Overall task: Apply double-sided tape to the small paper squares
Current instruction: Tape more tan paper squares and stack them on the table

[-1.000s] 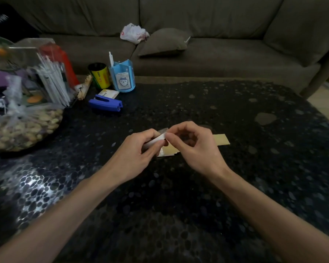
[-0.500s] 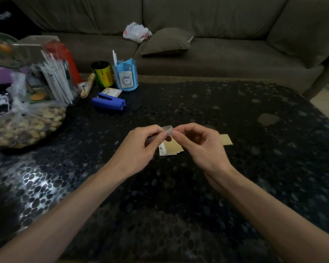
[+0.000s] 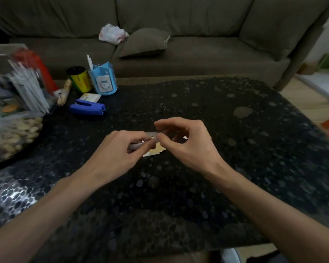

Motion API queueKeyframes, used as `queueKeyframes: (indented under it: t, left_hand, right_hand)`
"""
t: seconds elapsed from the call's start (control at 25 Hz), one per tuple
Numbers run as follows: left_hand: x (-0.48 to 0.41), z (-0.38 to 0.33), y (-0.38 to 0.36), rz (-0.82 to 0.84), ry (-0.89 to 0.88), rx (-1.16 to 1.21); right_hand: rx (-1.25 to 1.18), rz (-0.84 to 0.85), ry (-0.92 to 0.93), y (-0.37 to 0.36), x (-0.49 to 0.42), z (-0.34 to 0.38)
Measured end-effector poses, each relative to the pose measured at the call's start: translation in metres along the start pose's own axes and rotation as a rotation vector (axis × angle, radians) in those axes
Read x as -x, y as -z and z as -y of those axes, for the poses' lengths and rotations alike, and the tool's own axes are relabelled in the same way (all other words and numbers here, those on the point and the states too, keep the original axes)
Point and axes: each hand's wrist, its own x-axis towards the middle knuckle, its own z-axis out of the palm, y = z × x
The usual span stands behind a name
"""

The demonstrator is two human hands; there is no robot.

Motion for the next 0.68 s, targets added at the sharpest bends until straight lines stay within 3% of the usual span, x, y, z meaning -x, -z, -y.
queueKeyframes:
  t: [0.16,0.68]
  left_hand:
    - [0.004,0.004,0.006,0.015,0.004,0.000]
    - [0.005,0.007,0.007,-0.041,-0.066,-0.019]
  right_hand:
    - [0.034,0.062,-0.028,-0.002,-0.001,0.002]
    - [-0.052,-0.075,-0.026,-0.014,0.005,0.002]
